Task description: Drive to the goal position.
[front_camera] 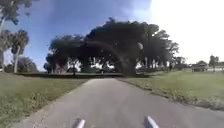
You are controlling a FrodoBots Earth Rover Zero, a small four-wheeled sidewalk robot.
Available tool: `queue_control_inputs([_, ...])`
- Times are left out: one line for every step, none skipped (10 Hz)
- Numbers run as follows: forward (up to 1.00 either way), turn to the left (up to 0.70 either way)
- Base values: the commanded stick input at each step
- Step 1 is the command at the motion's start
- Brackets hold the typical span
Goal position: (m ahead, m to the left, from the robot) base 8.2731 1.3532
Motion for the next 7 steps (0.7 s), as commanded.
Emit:
queue_control_inputs([0.85, 0.00])
queue_control_inputs([0.85, 0.00])
queue_control_inputs([0.85, 0.00])
queue_control_inputs([0.85, 0.34])
queue_control_inputs([0.85, 0.34])
queue_control_inputs([0.85, 0.34])
queue_control_inputs([0.85, 0.29])
